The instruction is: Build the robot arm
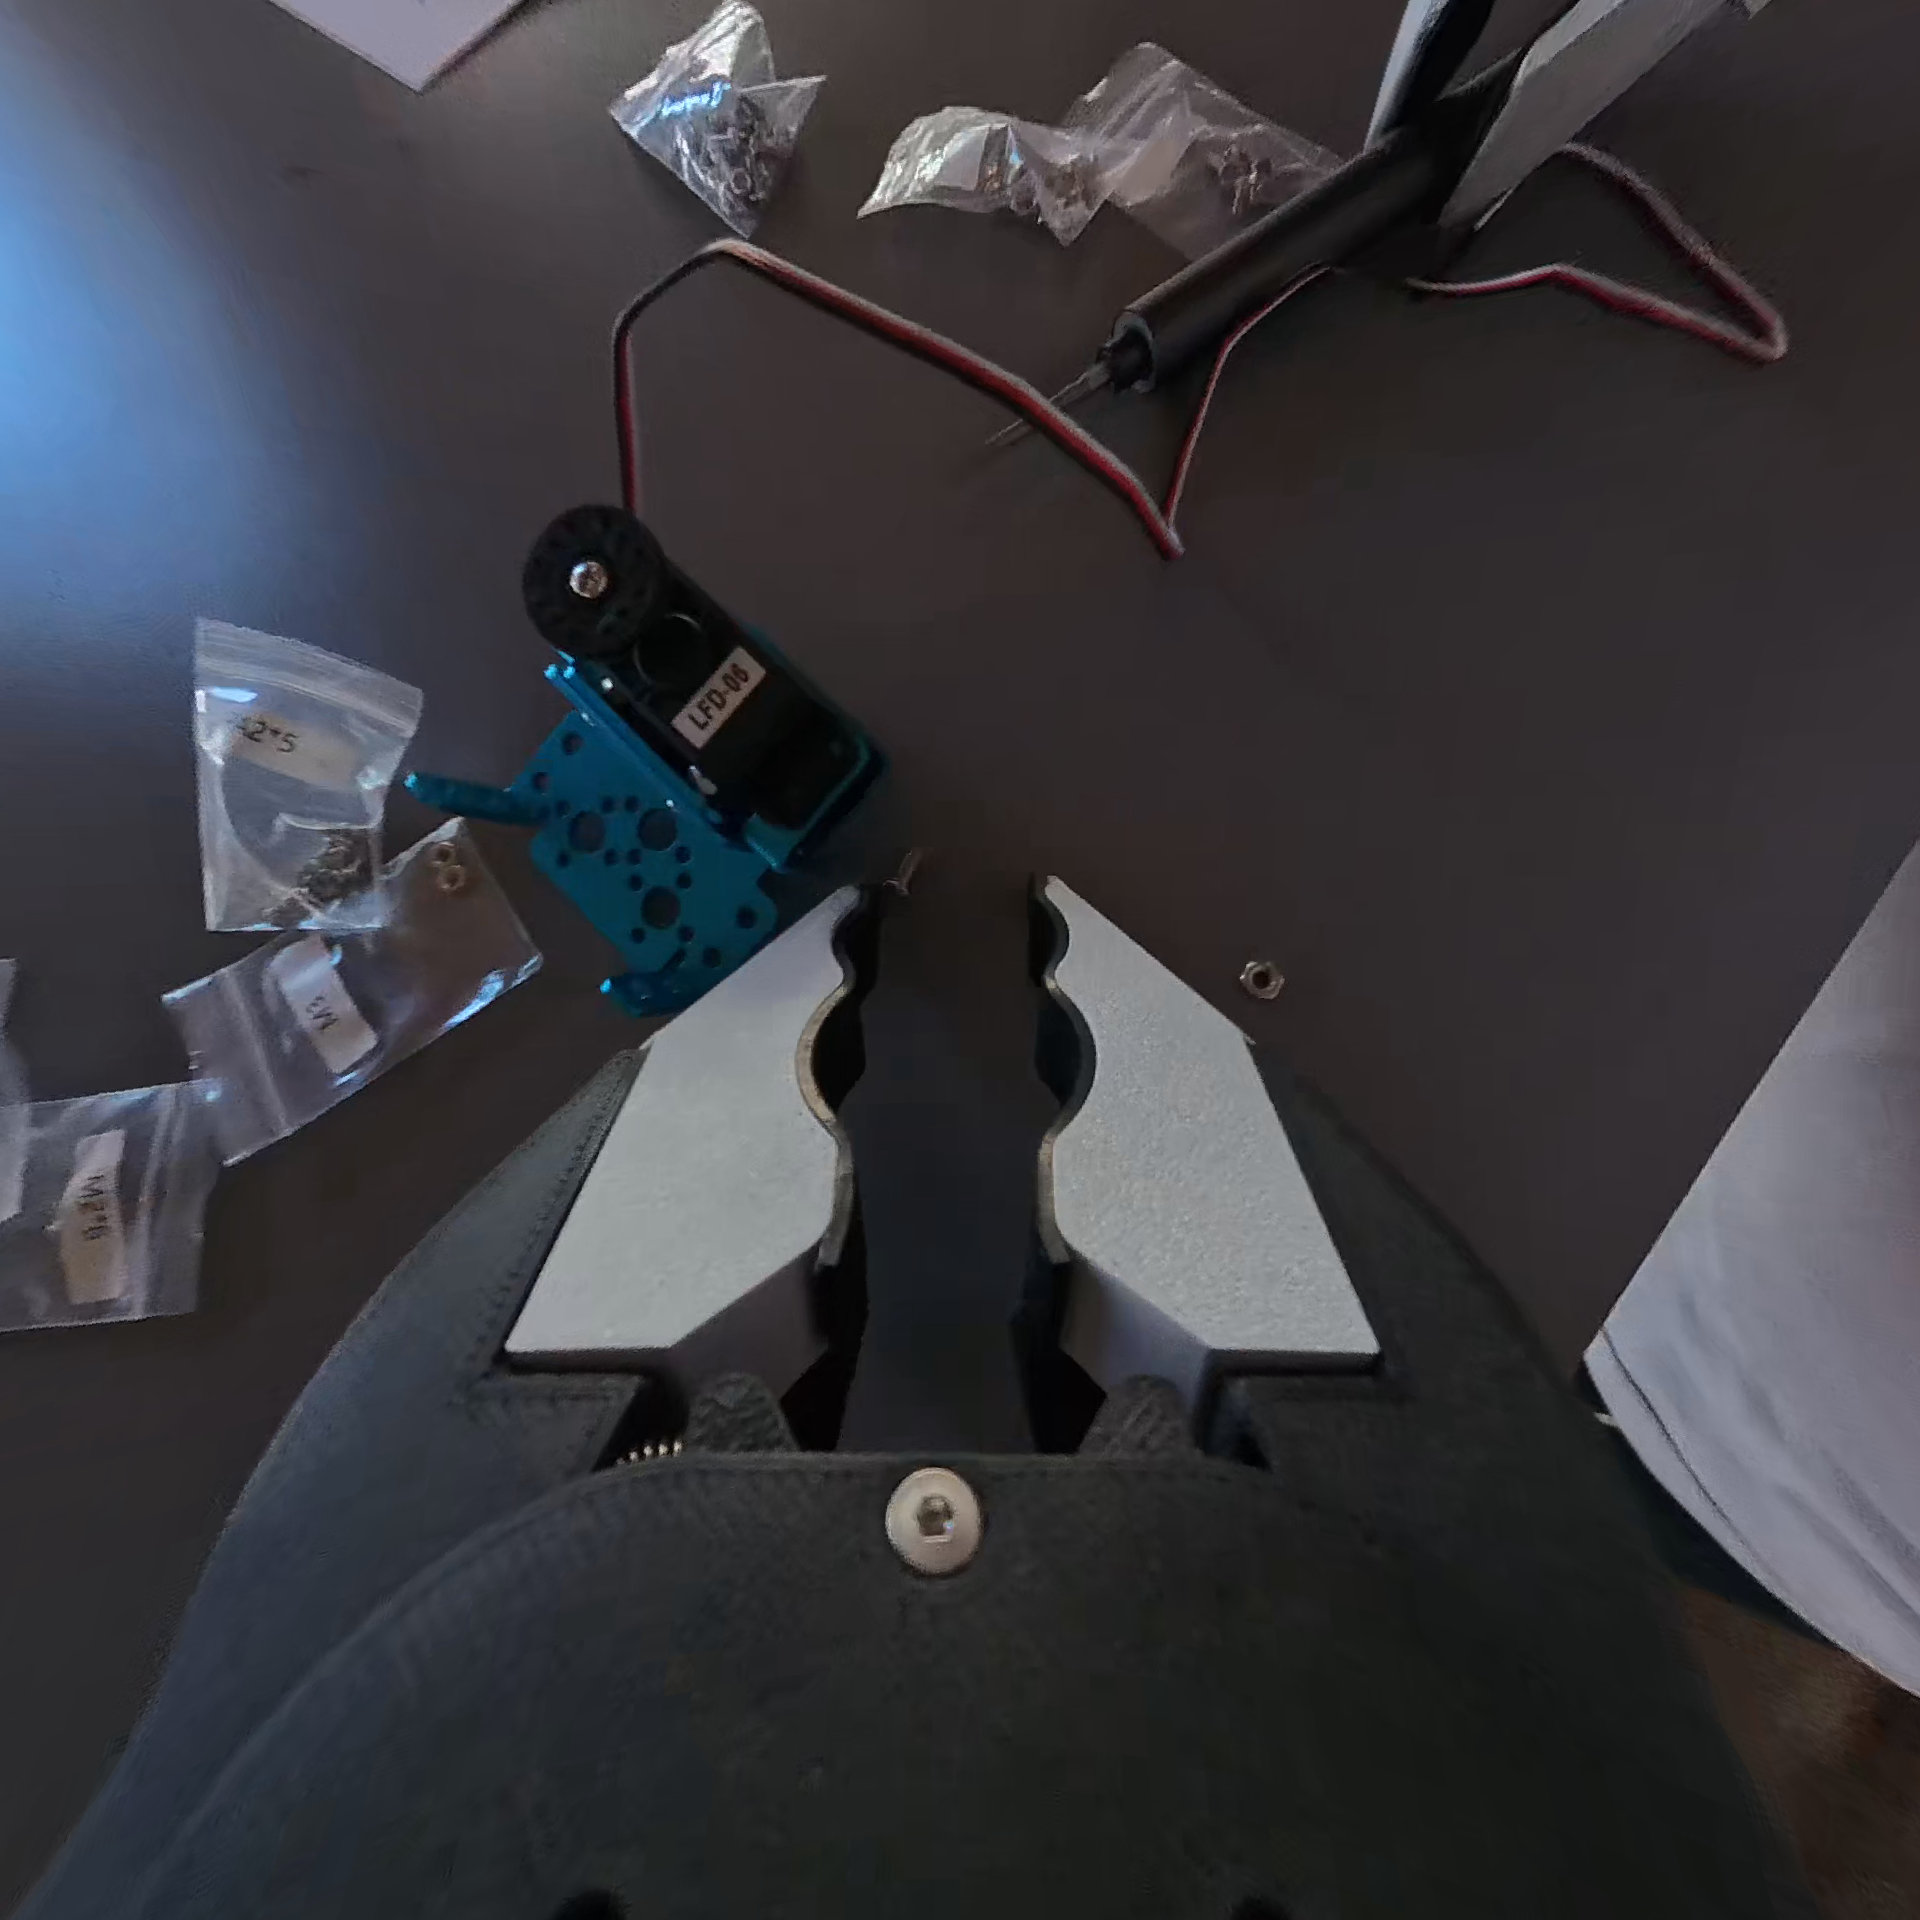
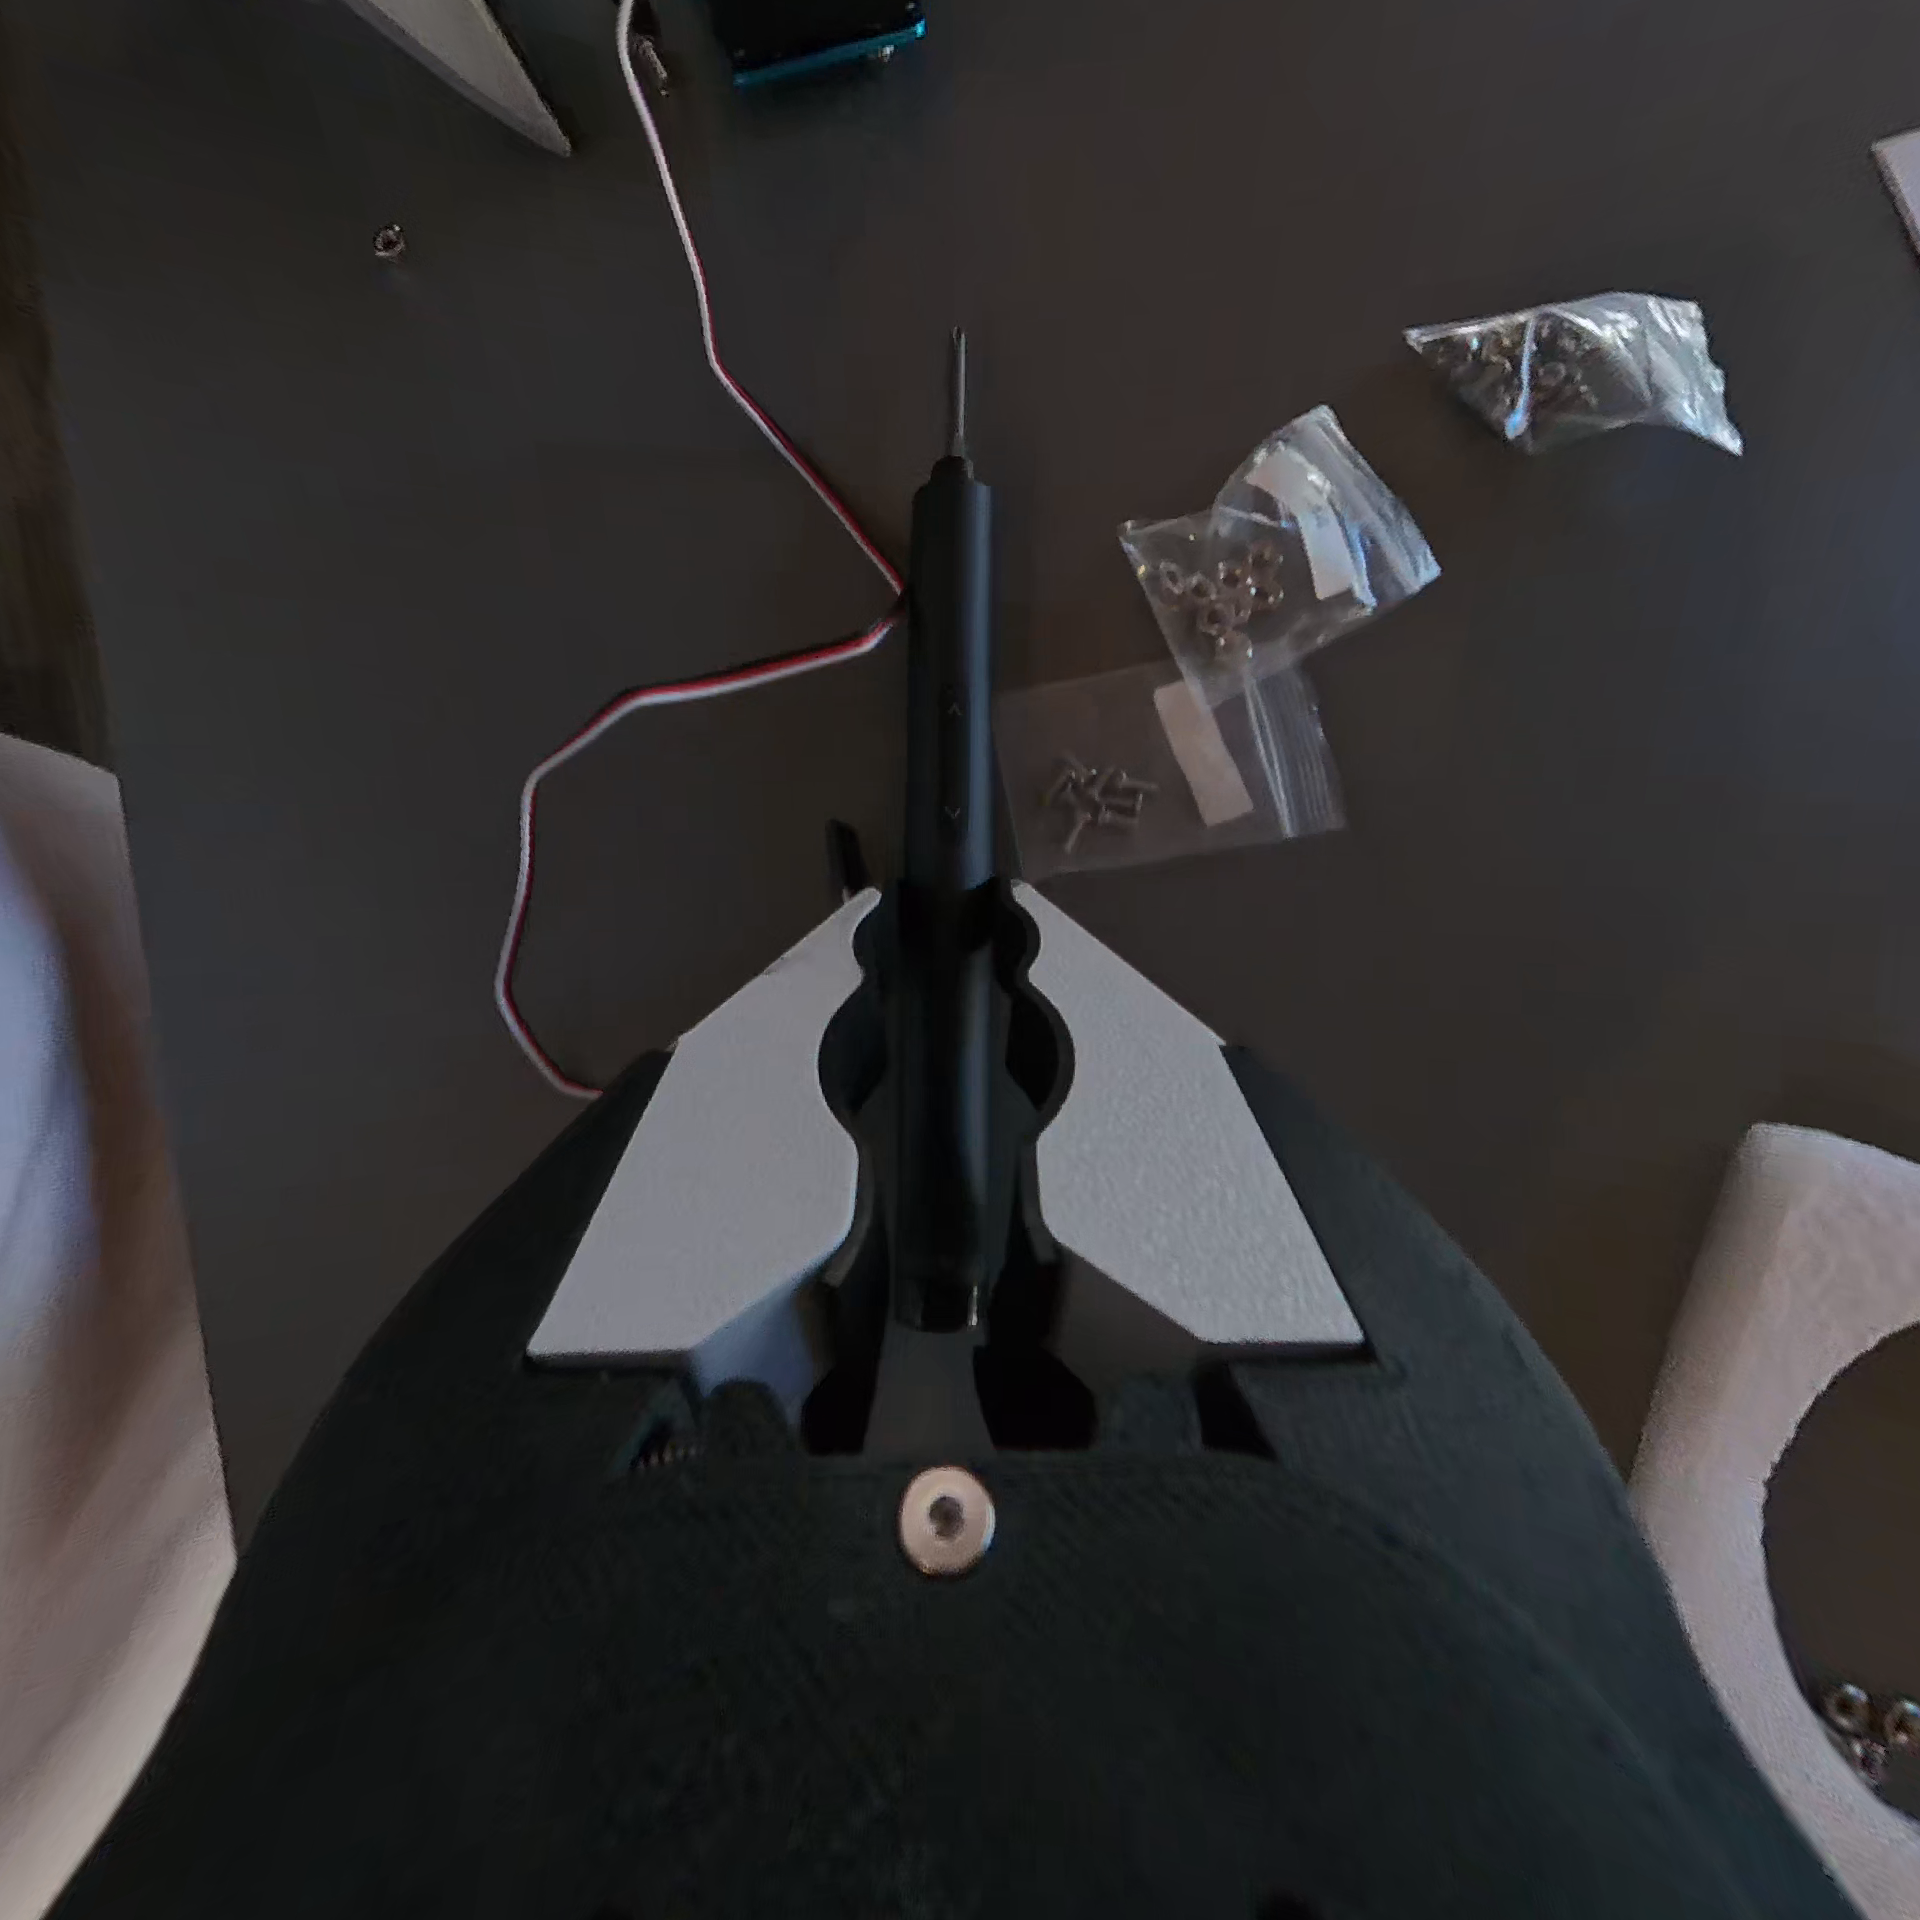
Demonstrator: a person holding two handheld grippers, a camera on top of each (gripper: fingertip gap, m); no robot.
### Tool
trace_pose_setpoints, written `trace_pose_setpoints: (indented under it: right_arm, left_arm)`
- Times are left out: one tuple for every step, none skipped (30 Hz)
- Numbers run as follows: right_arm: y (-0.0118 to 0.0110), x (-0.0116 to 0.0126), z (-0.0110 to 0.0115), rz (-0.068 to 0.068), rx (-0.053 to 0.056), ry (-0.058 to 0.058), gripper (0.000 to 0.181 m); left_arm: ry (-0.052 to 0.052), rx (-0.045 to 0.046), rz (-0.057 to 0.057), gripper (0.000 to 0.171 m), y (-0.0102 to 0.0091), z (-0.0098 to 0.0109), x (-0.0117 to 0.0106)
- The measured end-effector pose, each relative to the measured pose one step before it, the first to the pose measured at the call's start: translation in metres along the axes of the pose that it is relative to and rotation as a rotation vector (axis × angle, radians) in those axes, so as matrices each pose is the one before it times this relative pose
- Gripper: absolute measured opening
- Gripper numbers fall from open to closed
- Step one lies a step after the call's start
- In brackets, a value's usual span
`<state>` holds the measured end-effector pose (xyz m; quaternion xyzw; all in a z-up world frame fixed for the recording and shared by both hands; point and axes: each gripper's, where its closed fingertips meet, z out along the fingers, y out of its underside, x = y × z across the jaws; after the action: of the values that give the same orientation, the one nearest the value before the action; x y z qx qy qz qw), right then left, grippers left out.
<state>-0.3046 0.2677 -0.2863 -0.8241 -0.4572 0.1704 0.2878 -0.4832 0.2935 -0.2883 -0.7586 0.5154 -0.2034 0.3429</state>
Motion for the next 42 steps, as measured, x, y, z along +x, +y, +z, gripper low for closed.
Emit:
trace_pose_setpoints:
  right_arm:
    - [0.00229, -0.00009, -0.00333, 0.0104, 0.0031, -0.0061, 0.017]
    - [0.00159, 0.00002, -0.00354, 0.0091, 0.0055, -0.0049, 0.018]
    - [0.00084, -0.00022, -0.00372, 0.0052, 0.0082, -0.0049, 0.018]
    - [0.00078, -0.00052, -0.00362, 0.0013, 0.0067, -0.0058, 0.017]
    - [0.00084, 0.00007, -0.00358, 0.0028, 0.0042, -0.0008, 0.017]
    - [0.00043, 0.00092, -0.00363, 0.0051, 0.0060, 0.0040, 0.017]
    - [0.00053, 0.00029, -0.00334, 0.0046, 0.0062, 0.0009, 0.017]
    - [0.00093, 0.00069, -0.00322, 0.0039, 0.0040, 0.0020, 0.017]
    - [0.00110, 0.00099, -0.00277, 0.0048, 0.0050, 0.0044, 0.017]
    - [0.00205, 0.00034, -0.00223, 0.0090, 0.0004, -0.0023, 0.017]
    - [0.00198, 0.00054, -0.00202, 0.0163, 0.0011, -0.0022, 0.017]
    - [0.00056, 0.00080, -0.00212, 0.0176, 0.0129, -0.0001, 0.017]
    - [0.00003, 0.00021, -0.00244, 0.0140, 0.0169, -0.0015, 0.017]
    - [-0.00081, 0.00004, -0.00285, 0.0114, 0.0208, 0.0027, 0.017]
    - [-0.00171, -0.00062, -0.00328, 0.0087, 0.0241, 0.0048, 0.017]
    - [-0.00217, -0.00105, -0.00398, 0.0066, 0.0225, 0.0082, 0.017]
    - [-0.00303, -0.00149, -0.00433, 0.0034, 0.0242, 0.0128, 0.017]
    - [-0.00401, -0.00190, -0.00514, 0.0000, 0.0255, 0.0183, 0.017]
    - [-0.00449, -0.00264, -0.00580, -0.0095, 0.0233, 0.0211, 0.017]
    - [-0.00489, -0.00324, -0.00612, -0.0125, 0.0225, 0.0229, 0.017]
    - [-0.00550, -0.00357, -0.00577, -0.0103, 0.0239, 0.0225, 0.016]
    - [-0.00477, -0.00455, -0.00466, -0.0093, 0.0173, 0.0168, 0.016]
    - [-0.00433, -0.00522, -0.00355, -0.0047, 0.0137, 0.0108, 0.016]
    - [-0.00513, -0.00607, -0.00276, 0.0018, 0.0165, 0.0062, 0.016]
    - [-0.00548, -0.00723, -0.00206, 0.0037, 0.0136, -0.0007, 0.016]
    - [-0.00517, -0.00849, -0.00059, 0.0062, 0.0080, -0.0086, 0.016]
    - [-0.00410, -0.00999, 0.00107, 0.0093, 0.0015, -0.0157, 0.016]
    - [-0.00294, -0.01103, 0.00302, 0.0101, -0.0010, -0.0194, 0.016]
    - [-0.00162, -0.01116, 0.00502, 0.0090, 0.0012, -0.0182, 0.016]
    - [-0.00018, -0.01116, 0.00718, 0.0116, -0.0005, -0.0186, 0.016]
    - [0.00088, -0.00985, 0.00906, 0.0154, -0.0019, -0.0146, 0.016]
    - [0.00136, -0.00712, 0.01054, 0.0141, -0.0031, -0.0003, 0.016]
    - [0.00176, -0.00390, 0.01064, 0.0057, -0.0073, 0.0186, 0.016]
    - [0.00132, -0.00157, 0.00990, -0.0059, -0.0083, 0.0305, 0.016]
    - [0.00068, -0.00033, 0.00918, -0.0066, -0.0073, 0.0301, 0.016]
    - [0.00084, -0.00031, 0.00877, -0.0005, -0.0096, 0.0213, 0.016]
    - [0.00022, -0.00003, 0.00784, 0.0015, -0.0072, 0.0180, 0.016]
    - [-0.00040, 0.00082, 0.00639, 0.0000, -0.0038, 0.0237, 0.016]
    - [-0.00065, 0.00084, 0.00485, -0.0018, -0.0019, 0.0235, 0.017]
    - [-0.00079, 0.00054, 0.00384, 0.0014, -0.0011, 0.0186, 0.016]
    - [-0.00064, 0.00078, 0.00329, 0.0030, -0.0015, 0.0159, 0.016]
    - [-0.00031, 0.00141, 0.00284, 0.0004, -0.0031, 0.0158, 0.017]
  left_arm:
    - [0.0057, 0.00125, -0.0116, 0.027, -0.00028, 0.00075, 0.00186]
    - [-0.0042, 0.00435, -0.0100, 0.027, -0.00068, 0.00035, 0.00068]
    - [-0.0044, 0.00223, -0.0072, 0.028, -0.00031, 0.00027, 0.00069]
    - [-0.0024, 0.00401, -0.0064, 0.029, -0.00031, 0.00013, 0.00075]
    - [0.0014, 0.00411, -0.0093, 0.030, -0.00030, 0.00013, 0.00105]
    - [0.0023, 0.00201, -0.0115, 0.030, -0.00026, -0.00003, 0.00073]
    - [0.0128, 0.00043, -0.0105, 0.029, -0.00037, -0.00026, 0.00231]
    - [0.0211, -0.00043, -0.0057, 0.023, -0.00029, -0.00013, 0.00345]
    - [0.0128, -0.00146, -0.0014, 0.019, -0.00014, 0.00015, 0.00242]
    - [-0.0011, -0.00280, 0.0002, 0.019, 0.00007, 0.00033, 0.00021]
    - [-0.0020, -0.00262, 0.0010, 0.018, 0.00003, 0.00020, -0.00001]
    - [0.0011, -0.00209, -0.0013, 0.018, -0.00027, -0.00013, 0.00010]
    - [-0.0037, -0.00360, -0.0052, 0.018, 0.00000, -0.00033, -0.00078]
    - [-0.0045, -0.00001, -0.0065, 0.019, -0.00060, -0.00072, -0.00084]
    - [0.0008, 0.00523, -0.0063, 0.019, -0.00130, -0.00096, 0.00023]
    - [0.0021, 0.00856, -0.0056, 0.019, -0.00163, -0.00102, 0.00056]
    - [-0.0018, 0.00845, -0.0060, 0.019, -0.00144, -0.00079, -0.00007]
    - [-0.0030, 0.00400, -0.0053, 0.019, -0.00077, -0.00027, -0.00037]
    - [-0.0055, -0.00011, -0.0007, 0.019, -0.00042, 0.00021, -0.00049]
    - [-0.0113, -0.00072, 0.0100, 0.020, -0.00100, 0.00037, -0.00097]
    - [-0.0213, 0.00110, 0.0217, 0.020, -0.00179, 0.00016, -0.00200]
    - [-0.0116, 0.00424, 0.0303, 0.020, -0.00255, -0.00009, -0.00025]
    - [-0.0013, 0.00154, 0.0282, 0.020, -0.00217, -0.00006, 0.00079]
    - [0.0003, -0.00096, 0.0211, 0.020, -0.00139, -0.00011, 0.00003]
    - [0.0014, 0.00119, 0.0173, 0.020, -0.00086, -0.00024, -0.00054]
    - [0.0046, 0.00487, 0.0145, 0.019, -0.00074, -0.00049, -0.00056]
    - [0.0009, 0.00673, 0.0120, 0.019, -0.00045, -0.00064, -0.00132]
    - [-0.0002, 0.00570, 0.0129, 0.018, -0.00027, -0.00059, -0.00170]
    - [-0.0020, 0.00517, 0.0174, 0.018, -0.00033, -0.00059, -0.00147]
    - [-0.0019, 0.00527, 0.0239, 0.017, -0.00040, -0.00025, -0.00091]
    - [0.0034, 0.00285, 0.0214, 0.015, 0.00025, 0.00047, -0.00003]
    - [-0.0012, -0.00047, 0.0115, 0.014, 0.00108, 0.00102, -0.00124]
    - [-0.0034, 0.00129, 0.0031, 0.013, 0.00132, 0.00142, -0.00249]
    - [0.0056, 0.01042, -0.0017, 0.009, 0.00054, 0.00140, -0.00191]
    - [0.0105, 0.01487, -0.0073, 0.007, -0.00005, 0.00149, -0.00166]
    - [0.0039, 0.00785, -0.0106, 0.005, 0.00070, 0.00149, -0.00281]
    - [0.0007, 0.00235, -0.0059, 0.007, 0.00092, 0.00100, -0.00315]
    - [0.0017, 0.00299, 0.0008, 0.008, 0.00044, 0.00052, -0.00268]
    - [-0.0035, 0.00325, 0.0031, 0.009, 0.00025, 0.00001, -0.00329]
    - [0.0012, 0.00500, 0.0042, 0.010, 0.00011, -0.00011, -0.00291]
    - [0.0129, 0.00414, 0.0048, 0.011, 0.00020, 0.00005, -0.00133]
    - [0.0105, 0.00087, 0.0027, 0.012, 0.00065, 0.00005, -0.00186]
